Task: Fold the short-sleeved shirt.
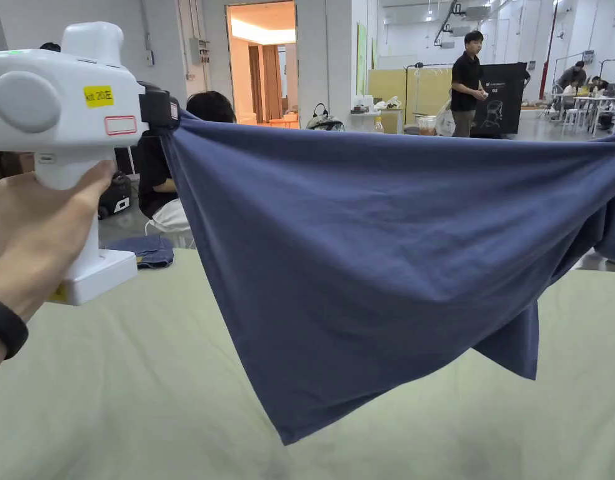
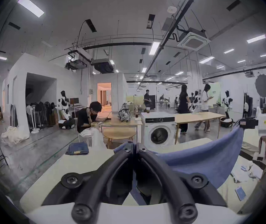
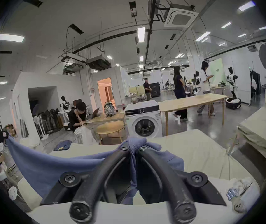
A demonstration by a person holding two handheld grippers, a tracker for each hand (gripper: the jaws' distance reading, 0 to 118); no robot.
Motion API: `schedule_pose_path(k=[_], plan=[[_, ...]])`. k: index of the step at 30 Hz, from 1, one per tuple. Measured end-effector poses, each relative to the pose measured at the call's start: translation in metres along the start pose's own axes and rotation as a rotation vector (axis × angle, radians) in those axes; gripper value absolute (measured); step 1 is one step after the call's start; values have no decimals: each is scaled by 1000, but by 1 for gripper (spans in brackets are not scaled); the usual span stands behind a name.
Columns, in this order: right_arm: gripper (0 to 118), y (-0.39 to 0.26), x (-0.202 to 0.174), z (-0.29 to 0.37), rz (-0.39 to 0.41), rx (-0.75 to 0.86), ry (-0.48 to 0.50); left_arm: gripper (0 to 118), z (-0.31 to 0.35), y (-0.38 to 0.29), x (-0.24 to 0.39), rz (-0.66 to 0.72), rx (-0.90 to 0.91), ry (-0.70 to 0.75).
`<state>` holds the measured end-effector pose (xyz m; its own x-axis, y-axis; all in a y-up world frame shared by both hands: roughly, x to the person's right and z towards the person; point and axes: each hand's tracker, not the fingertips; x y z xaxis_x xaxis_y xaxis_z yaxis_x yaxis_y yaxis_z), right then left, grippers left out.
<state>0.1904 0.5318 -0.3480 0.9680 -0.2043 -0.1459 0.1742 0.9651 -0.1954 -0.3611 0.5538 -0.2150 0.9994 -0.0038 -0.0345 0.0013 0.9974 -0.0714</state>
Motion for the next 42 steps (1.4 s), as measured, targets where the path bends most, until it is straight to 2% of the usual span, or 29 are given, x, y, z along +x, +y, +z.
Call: schedule_pose_path(k=[5, 7, 9, 10, 12, 14, 19, 20, 23, 25, 31, 32, 34, 36, 38, 42], plan=[[4, 30, -6, -37, 13, -5, -21, 0, -46, 12, -8, 35, -8, -18], [4, 34, -6, -50, -11, -10, -8, 0, -65, 13, -7, 36, -9, -19], [4, 34, -10, -67, 16, -13, -46, 0, -76, 8, -1, 32, -26, -3], [4, 29, -9, -78, 67, -25, -68, 0, -85, 0, -1, 34, -31, 0], [4, 15, -9, -93, 98, -55, -85, 0, -104, -18, -6, 41, -72, -1], [4, -9, -1, -110, 94, -91, -91, 0, -118, -46, -5, 49, -112, -8], [4, -107, 23, -128, 142, -181, -127, 0, -141, -140, 1, 110, -293, -57], [4, -126, 30, -124, 160, -215, -114, 0, -128, -161, 0, 124, -294, -64], [4, -185, 52, -96, 148, -276, -105, 0, -95, -214, 1, 193, -314, -82], [3, -225, 67, -68, 112, -320, -123, 0, -61, -250, 2, 254, -331, -103], [3, -345, 94, 65, 25, -411, -129, 0, 63, -340, 28, 283, -447, -59], [3, -360, 95, 85, 10, -416, -157, 0, 79, -356, 25, 288, -452, -63], [3, -389, 101, 125, -59, -485, -163, 0, 114, -379, 23, 361, -496, -30], [3, -413, 111, 153, -105, -524, -177, 0, 139, -398, 18, 366, -532, -1], [3, -430, 113, 176, -108, -554, -212, 0, 162, -411, 20, 362, -561, -6], [4, -458, 118, 204, -151, -560, -203, 0, 188, -426, 36, 309, -639, -9]])
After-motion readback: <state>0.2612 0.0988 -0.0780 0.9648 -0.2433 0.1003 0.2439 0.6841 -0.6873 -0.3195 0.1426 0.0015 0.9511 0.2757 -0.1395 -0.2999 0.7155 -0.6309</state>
